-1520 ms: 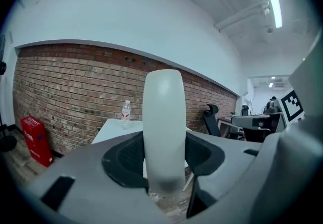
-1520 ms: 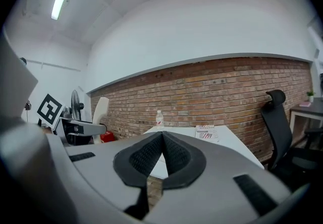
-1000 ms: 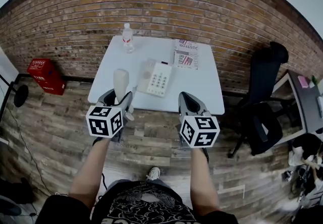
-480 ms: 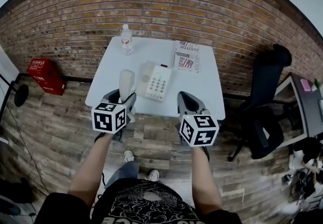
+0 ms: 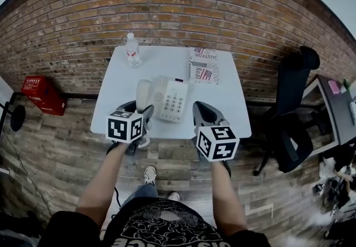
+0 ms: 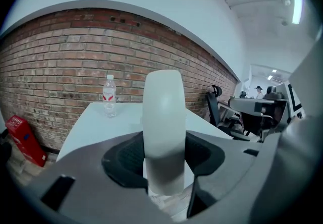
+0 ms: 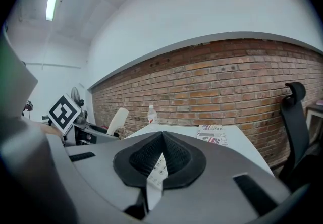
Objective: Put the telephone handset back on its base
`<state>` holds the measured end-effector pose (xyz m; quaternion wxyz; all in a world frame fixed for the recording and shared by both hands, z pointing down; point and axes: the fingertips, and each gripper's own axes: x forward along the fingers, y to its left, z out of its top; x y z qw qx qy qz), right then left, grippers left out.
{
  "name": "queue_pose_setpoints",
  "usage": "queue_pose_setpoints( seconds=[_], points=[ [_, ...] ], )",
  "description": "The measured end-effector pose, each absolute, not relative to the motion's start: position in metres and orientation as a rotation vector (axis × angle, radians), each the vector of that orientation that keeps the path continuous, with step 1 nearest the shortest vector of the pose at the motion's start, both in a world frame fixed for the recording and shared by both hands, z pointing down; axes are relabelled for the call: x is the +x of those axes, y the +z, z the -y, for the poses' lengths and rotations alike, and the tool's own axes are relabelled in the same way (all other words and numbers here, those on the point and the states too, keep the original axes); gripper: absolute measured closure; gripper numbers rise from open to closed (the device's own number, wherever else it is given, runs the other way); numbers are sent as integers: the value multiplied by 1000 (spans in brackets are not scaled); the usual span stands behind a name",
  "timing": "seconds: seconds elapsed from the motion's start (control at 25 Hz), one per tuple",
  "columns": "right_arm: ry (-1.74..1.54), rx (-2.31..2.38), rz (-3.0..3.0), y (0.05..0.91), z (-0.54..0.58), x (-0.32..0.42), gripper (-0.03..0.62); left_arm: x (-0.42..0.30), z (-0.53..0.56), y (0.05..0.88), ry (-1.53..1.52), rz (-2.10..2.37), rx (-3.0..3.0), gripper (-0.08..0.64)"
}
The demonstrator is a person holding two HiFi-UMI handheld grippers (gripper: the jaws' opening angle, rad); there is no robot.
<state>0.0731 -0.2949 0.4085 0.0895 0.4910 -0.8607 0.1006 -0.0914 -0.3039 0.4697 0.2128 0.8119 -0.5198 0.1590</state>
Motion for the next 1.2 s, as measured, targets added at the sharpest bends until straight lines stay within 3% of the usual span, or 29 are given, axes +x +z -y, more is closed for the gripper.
queue_pose_setpoints(
  seconds=[1.2],
  points=[
    [402, 1554, 2425, 450, 362, 60, 592, -70, 422, 572, 807, 1121, 1964, 345]
  ],
)
